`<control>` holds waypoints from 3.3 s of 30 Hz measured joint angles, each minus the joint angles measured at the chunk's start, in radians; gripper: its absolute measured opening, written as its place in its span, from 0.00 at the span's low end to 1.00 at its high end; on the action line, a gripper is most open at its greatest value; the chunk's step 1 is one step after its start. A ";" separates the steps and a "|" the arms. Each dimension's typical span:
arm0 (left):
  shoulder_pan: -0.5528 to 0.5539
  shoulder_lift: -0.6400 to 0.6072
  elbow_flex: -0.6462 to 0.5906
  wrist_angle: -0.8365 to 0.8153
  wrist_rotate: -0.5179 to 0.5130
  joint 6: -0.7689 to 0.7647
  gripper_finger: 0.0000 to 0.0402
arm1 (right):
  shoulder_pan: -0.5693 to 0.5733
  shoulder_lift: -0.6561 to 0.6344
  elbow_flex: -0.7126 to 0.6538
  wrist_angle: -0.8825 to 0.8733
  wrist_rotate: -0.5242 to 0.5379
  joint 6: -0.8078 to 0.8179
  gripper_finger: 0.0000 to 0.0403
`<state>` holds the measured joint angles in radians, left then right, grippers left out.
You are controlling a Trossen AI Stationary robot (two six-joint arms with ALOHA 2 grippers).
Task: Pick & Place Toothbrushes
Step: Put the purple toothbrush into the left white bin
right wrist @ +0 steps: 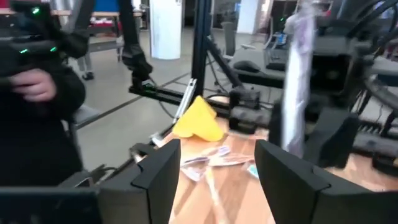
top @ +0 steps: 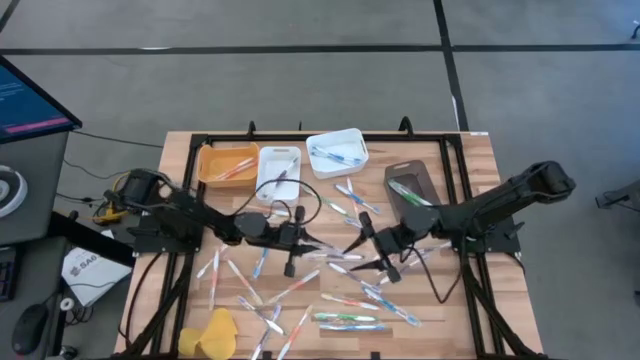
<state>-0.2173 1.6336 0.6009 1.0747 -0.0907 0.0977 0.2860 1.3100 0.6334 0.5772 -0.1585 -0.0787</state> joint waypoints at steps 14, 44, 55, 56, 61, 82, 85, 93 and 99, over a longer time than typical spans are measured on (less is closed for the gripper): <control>0.038 -0.422 0.163 -0.952 -0.261 -0.318 0.00 | 0.224 -0.028 0.000 -0.026 0.000 -0.022 0.42; 0.644 -0.265 0.612 -1.873 -0.032 -0.419 0.00 | 0.105 -0.028 0.000 -0.192 0.002 0.050 0.41; 0.708 -0.140 0.613 -1.877 0.055 -0.393 0.00 | 0.114 -0.028 0.000 -0.208 0.002 0.054 0.41; 0.711 -0.128 0.613 -1.880 0.055 -0.393 0.00 | 0.114 -0.027 0.000 -0.212 0.002 0.054 0.41; 0.713 -0.070 0.613 -1.925 0.065 -0.398 0.00 | 0.118 -0.027 0.000 -0.226 0.002 0.062 0.41; 0.723 -0.045 0.613 -1.973 0.065 -0.481 0.00 | 0.133 -0.027 0.000 -0.225 0.002 0.045 0.41; 0.723 -0.045 0.613 -1.974 0.065 -0.486 0.00 | 0.133 -0.027 0.000 -0.225 0.002 0.045 0.42; 0.725 -0.046 0.586 -1.974 0.065 -0.522 0.00 | 0.133 -0.027 0.000 -0.225 0.002 0.045 0.41; 0.747 -0.046 0.544 -1.957 0.091 -0.522 0.00 | 0.132 -0.027 0.000 -0.225 0.002 0.044 0.42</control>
<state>0.5296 1.5875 1.1445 -0.8825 -0.0001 -0.4248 0.4183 1.2827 0.6331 0.3520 -0.1570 -0.0344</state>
